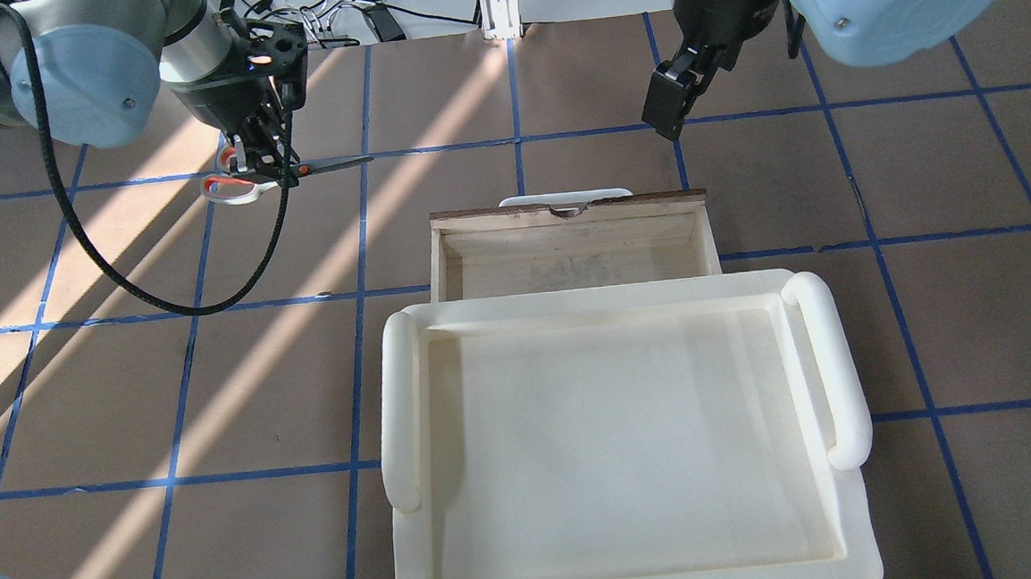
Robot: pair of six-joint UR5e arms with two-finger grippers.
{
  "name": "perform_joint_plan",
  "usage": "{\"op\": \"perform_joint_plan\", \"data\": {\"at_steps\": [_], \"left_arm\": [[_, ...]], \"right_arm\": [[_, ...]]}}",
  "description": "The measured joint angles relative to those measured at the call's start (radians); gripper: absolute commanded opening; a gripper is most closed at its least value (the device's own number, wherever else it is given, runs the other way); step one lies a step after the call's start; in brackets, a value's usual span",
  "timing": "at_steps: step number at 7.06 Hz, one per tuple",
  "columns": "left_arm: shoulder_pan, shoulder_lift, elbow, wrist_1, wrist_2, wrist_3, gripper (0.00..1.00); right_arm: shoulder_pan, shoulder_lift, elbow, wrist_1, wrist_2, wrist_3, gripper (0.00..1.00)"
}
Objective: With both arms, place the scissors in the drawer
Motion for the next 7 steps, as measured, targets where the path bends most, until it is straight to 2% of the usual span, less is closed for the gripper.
{"op": "perform_joint_plan", "data": {"at_steps": [4, 7], "left_arm": [[-0.234, 0.017, -0.007, -0.009, -0.008, -0.290, 0.00], [-0.348, 0.001, -0.012, -0.008, -0.013, -0.394, 0.00]], "right_arm": [[0.001, -0.068, 0.002, 0.123, 0.039, 0.418, 1.00], [-0.006, -0.078, -0.010, 0.142, 0.068, 0.518, 1.00]]}}
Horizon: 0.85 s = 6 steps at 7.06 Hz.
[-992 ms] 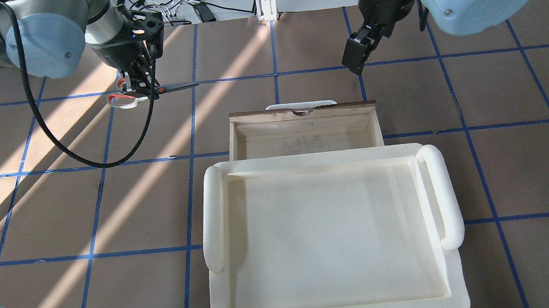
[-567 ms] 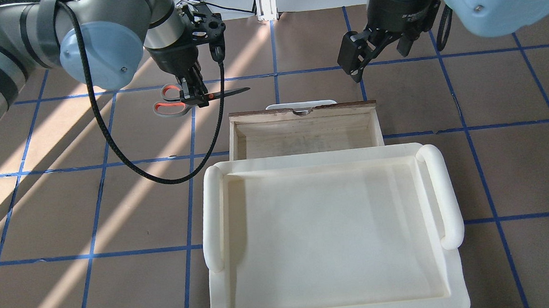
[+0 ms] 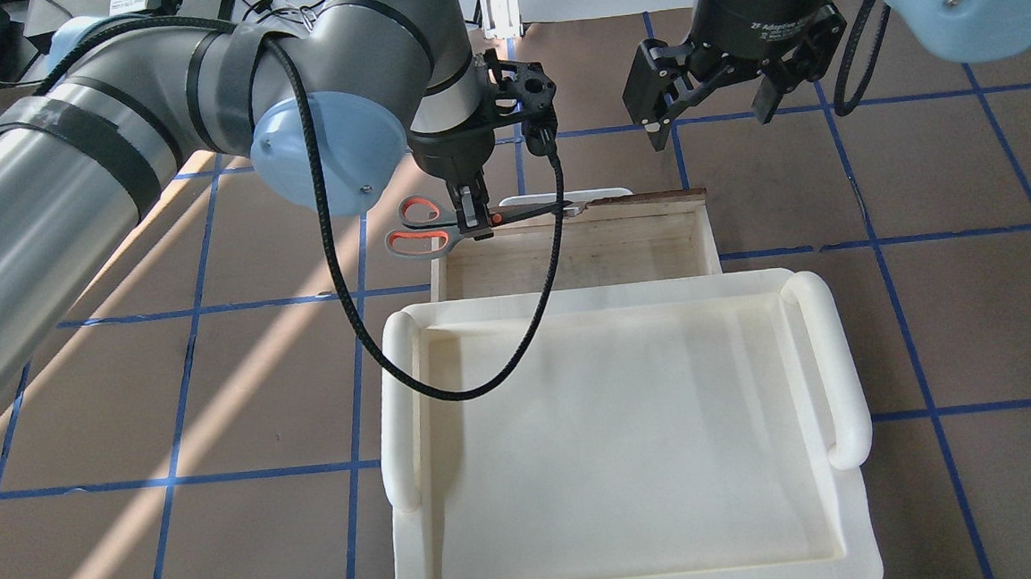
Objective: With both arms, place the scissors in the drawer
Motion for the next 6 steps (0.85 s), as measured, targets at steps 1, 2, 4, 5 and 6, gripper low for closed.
{"op": "perform_joint_plan", "data": {"at_steps": [1, 2, 4, 5, 6], "left_arm": [[-0.021, -0.003, -0.010, 0.003, 0.000, -0.012, 0.00], [-0.037, -0.004, -0.023, 0.007, 0.000, -0.017, 0.00], [-0.054, -0.006, -0.040, 0.011, -0.001, -0.021, 0.00], [-0.059, -0.007, -0.050, 0.012, -0.001, -0.022, 0.00], [-0.061, -0.007, -0.060, 0.013, -0.004, -0.023, 0.00]], "right_arm": [[0.001, 0.000, -0.001, 0.000, -0.001, 0.021, 1.00], [0.002, -0.001, -0.001, 0.000, -0.006, 0.039, 1.00], [0.003, 0.000, 0.002, 0.000, -0.002, 0.050, 1.00], [0.001, 0.000, 0.002, -0.002, 0.001, 0.051, 1.00], [0.000, 0.000, 0.002, -0.003, 0.000, 0.051, 1.00]]}}
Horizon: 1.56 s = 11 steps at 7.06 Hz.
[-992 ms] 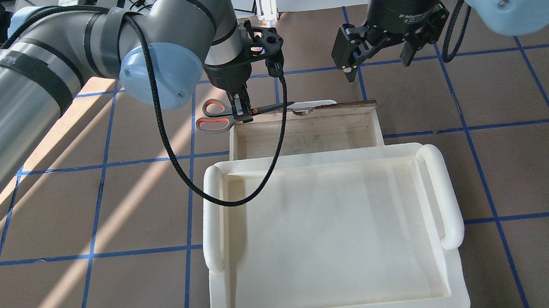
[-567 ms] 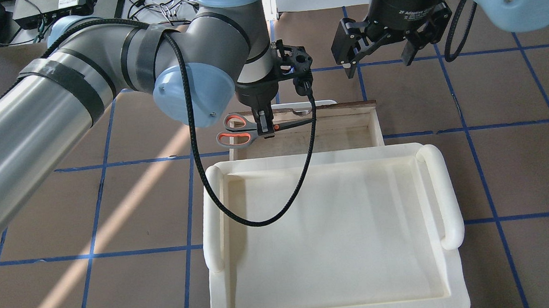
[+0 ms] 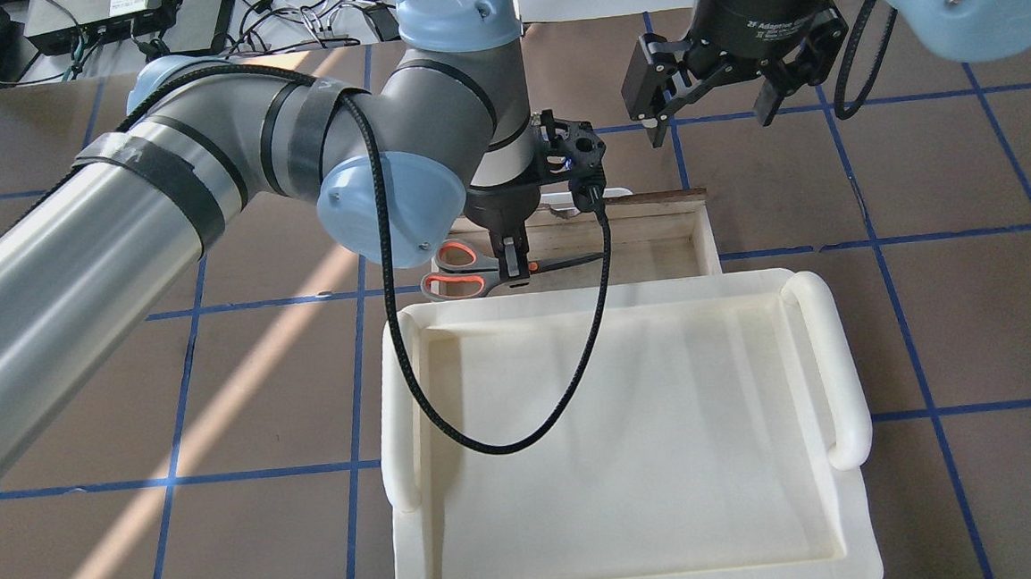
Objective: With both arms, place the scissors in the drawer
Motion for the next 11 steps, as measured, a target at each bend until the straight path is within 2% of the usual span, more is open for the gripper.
{"op": "perform_joint_plan", "data": {"at_steps": [7, 8, 10, 11], "left_arm": [[-0.013, -0.028, -0.012, 0.013, -0.032, -0.032, 0.00], [-0.014, -0.038, -0.012, 0.027, -0.036, -0.034, 0.00], [-0.014, -0.054, -0.012, 0.047, -0.038, -0.033, 0.68], [-0.014, -0.057, -0.012, 0.051, -0.037, -0.033, 0.82]], "right_arm": [[-0.005, 0.002, 0.007, -0.012, -0.020, 0.078, 1.00], [-0.005, 0.003, 0.008, -0.011, -0.050, 0.107, 1.00], [-0.010, 0.003, 0.009, -0.012, -0.110, 0.126, 1.00], [-0.011, 0.003, 0.010, -0.012, -0.111, 0.130, 1.00]]}}
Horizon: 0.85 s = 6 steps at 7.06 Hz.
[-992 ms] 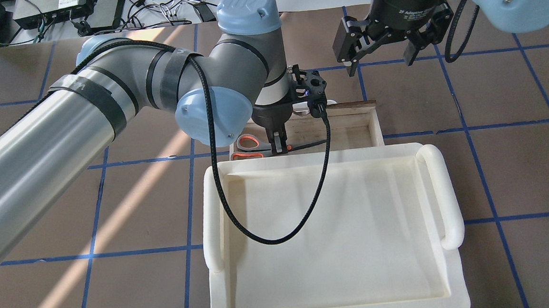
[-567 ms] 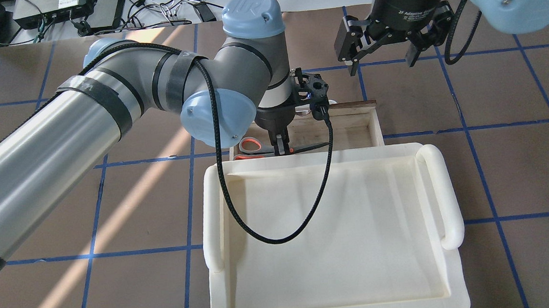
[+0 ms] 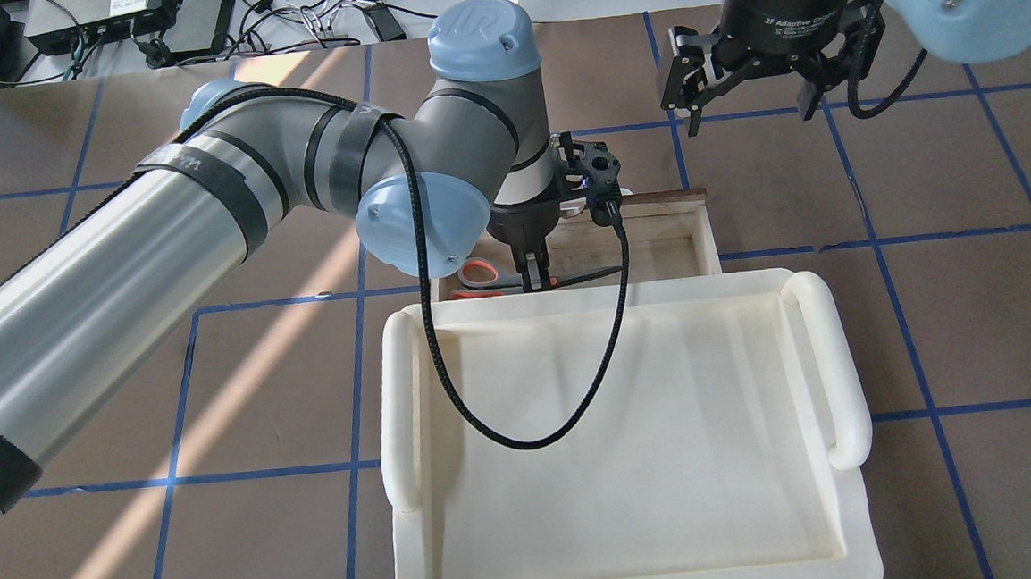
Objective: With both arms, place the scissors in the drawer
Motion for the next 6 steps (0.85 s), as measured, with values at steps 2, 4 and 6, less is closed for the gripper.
{"op": "perform_joint_plan", "data": {"at_steps": [2, 4, 6], "left_arm": [[0.000, 0.006, 0.002, 0.007, 0.002, -0.034, 0.84], [0.005, 0.025, 0.012, 0.008, 0.005, -0.093, 0.84], [0.020, 0.059, 0.038, 0.007, 0.010, -0.297, 0.99]], "right_arm": [[-0.003, -0.002, 0.001, -0.013, 0.000, -0.001, 1.00], [0.001, -0.003, 0.003, -0.031, 0.045, 0.000, 1.00], [0.006, -0.004, 0.005, -0.042, 0.083, 0.000, 1.00]]}}
